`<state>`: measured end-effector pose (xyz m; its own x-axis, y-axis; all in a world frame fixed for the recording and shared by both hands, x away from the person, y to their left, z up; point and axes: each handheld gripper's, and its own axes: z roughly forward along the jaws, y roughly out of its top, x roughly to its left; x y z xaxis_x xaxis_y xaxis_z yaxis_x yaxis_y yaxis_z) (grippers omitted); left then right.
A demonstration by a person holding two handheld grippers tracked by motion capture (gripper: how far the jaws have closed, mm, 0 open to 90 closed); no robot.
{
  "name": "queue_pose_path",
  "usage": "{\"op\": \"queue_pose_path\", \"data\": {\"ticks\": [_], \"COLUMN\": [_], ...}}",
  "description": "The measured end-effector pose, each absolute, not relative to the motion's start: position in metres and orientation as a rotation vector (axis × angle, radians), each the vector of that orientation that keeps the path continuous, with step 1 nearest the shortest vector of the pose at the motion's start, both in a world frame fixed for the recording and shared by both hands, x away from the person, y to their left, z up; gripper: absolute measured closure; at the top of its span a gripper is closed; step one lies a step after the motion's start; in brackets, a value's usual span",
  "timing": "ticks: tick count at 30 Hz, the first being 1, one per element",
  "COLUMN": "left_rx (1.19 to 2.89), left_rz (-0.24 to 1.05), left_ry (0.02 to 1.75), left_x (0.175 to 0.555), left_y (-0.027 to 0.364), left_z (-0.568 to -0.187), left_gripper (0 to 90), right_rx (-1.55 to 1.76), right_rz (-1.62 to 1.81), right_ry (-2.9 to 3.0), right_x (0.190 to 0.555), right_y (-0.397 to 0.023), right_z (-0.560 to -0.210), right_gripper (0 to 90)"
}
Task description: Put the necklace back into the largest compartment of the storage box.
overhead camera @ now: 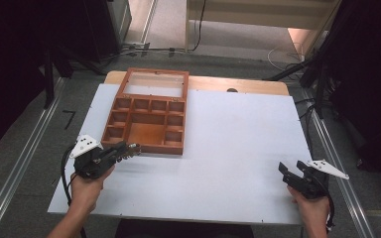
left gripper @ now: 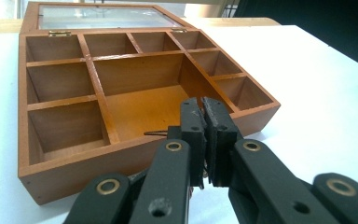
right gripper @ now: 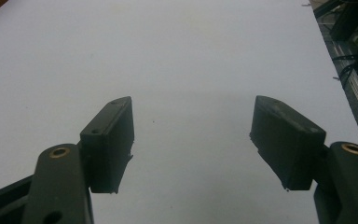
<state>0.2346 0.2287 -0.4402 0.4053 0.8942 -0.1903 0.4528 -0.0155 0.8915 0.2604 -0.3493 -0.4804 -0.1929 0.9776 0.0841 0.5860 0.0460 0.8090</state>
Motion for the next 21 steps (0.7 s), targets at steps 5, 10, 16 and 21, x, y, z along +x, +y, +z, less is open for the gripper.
{"op": "queue_pose_path", "data": {"ticks": [5, 10, 16, 21], "left_rx": [1.644, 1.648, 1.644, 1.649], "left_rz": [0.539, 0.542, 0.540, 0.538], "left_ry": [1.199, 1.196, 1.201, 1.201], "left_x": [0.237, 0.242, 0.246, 0.249], "left_y": [0.227, 0.224, 0.222, 0.220], "left_z": [-0.438, -0.436, -0.436, -0.436], "left_gripper": [87.5, 87.5, 87.5, 87.5], "right_rx": [1.570, 1.566, 1.568, 1.570], "right_rz": [1.018, 1.019, 1.019, 1.020], "right_ry": [1.825, 1.830, 1.829, 1.829], "right_x": [0.261, 0.261, 0.261, 0.261], "right_y": [-0.349, -0.349, -0.349, -0.349], "right_z": [-0.480, -0.480, -0.480, -0.481], "right_gripper": [28.1, 28.0, 28.0, 28.0]}}
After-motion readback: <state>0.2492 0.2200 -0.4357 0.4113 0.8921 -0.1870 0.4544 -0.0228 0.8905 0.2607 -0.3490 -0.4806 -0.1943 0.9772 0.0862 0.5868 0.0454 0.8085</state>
